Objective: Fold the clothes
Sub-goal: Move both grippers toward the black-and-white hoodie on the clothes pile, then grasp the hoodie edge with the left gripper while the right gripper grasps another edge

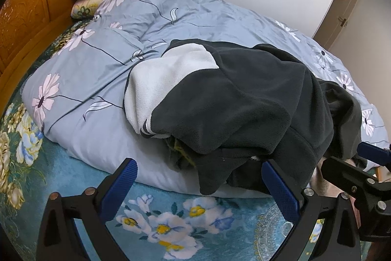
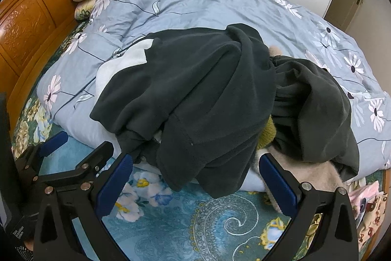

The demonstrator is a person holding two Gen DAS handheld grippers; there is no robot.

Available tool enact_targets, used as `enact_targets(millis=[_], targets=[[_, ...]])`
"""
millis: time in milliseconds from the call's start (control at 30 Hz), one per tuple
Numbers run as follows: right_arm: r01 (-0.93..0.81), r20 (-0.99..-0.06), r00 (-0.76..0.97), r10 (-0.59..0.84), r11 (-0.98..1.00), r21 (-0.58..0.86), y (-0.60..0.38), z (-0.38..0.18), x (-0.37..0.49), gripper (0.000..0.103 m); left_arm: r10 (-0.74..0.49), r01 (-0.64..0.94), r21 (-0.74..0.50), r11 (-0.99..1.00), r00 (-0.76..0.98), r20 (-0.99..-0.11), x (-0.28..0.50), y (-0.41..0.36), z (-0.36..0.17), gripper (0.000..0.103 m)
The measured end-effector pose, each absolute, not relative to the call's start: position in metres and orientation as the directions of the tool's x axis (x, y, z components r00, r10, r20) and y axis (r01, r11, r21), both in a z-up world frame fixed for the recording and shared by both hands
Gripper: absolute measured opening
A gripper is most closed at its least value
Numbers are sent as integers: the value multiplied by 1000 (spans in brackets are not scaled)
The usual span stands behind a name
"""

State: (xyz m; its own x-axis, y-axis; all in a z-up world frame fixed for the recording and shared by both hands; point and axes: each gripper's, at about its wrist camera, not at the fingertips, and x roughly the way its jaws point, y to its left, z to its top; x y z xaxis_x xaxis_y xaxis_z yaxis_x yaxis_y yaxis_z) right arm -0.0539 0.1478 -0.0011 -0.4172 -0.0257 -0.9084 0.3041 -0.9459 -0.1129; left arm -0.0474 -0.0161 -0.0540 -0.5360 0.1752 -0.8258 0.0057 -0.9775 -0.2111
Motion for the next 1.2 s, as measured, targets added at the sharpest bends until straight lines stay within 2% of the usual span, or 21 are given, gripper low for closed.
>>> enact_targets(millis=[433,700,1000,1200], targets=[[309,-914,-404,-31,-945,-105,150,-6,-59,103,167,9,-202,-979,-532,-830,-47,-16,-57,103],[307,-911,-408,-62,-949,-73,150,-5,-55,103,215,8,-254,-967,-506,-835,-45,-21,-60,103],[289,-920,-383,-81,-957,-36,161,-6,-61,103,223,-13,-246,-969,-476,-851,-64,-44,-64,103],[262,-923,-372,-103,-965,3,176,-9,-74,103,264,108,-335,-936,-413,-871,-96,-71,-78,102]])
